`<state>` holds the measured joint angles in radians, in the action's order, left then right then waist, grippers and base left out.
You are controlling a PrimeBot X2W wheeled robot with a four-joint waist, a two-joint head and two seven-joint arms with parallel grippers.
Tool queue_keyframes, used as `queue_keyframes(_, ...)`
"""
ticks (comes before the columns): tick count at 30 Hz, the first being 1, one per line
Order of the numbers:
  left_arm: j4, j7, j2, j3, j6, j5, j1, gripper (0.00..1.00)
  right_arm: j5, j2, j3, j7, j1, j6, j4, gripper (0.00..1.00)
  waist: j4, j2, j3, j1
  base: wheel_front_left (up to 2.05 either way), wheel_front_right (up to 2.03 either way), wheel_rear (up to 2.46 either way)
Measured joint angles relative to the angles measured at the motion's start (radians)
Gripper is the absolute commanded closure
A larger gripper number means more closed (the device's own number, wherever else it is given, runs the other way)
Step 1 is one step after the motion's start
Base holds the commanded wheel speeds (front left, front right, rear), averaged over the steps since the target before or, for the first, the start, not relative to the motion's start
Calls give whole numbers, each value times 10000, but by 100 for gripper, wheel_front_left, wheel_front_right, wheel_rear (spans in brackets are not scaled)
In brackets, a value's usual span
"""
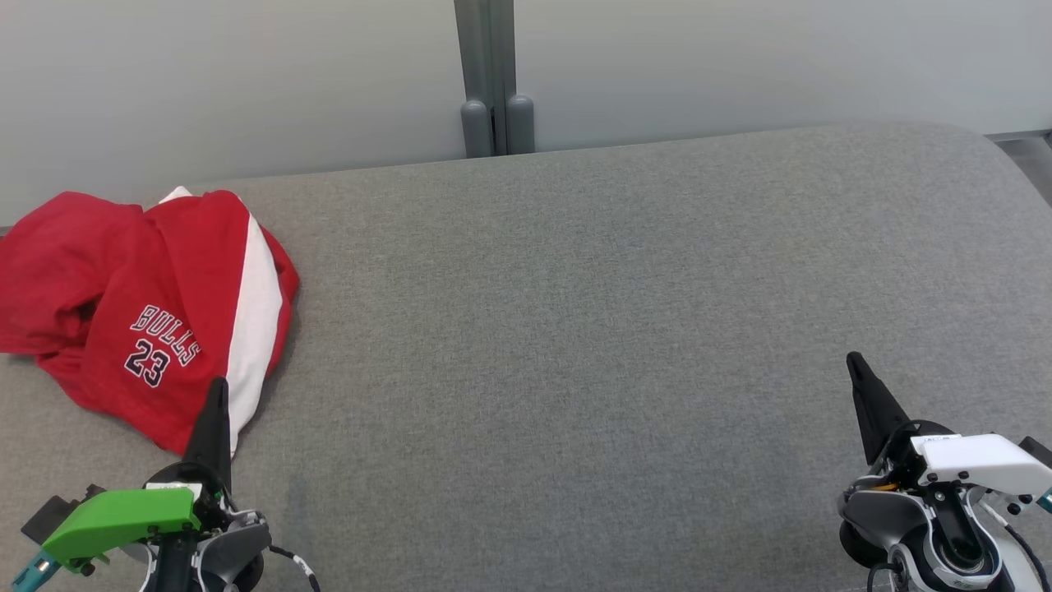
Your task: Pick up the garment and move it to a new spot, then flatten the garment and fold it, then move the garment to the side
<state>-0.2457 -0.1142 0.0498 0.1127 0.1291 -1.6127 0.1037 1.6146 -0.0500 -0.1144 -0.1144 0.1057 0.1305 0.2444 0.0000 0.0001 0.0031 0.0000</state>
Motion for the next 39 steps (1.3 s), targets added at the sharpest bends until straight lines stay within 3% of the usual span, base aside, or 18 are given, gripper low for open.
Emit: queue_keyframes(39, 0, 0, 0, 0, 0, 0, 0, 100, 0, 0, 0, 0, 0, 0, 0, 100, 0, 0, 0, 0, 0, 0, 0)
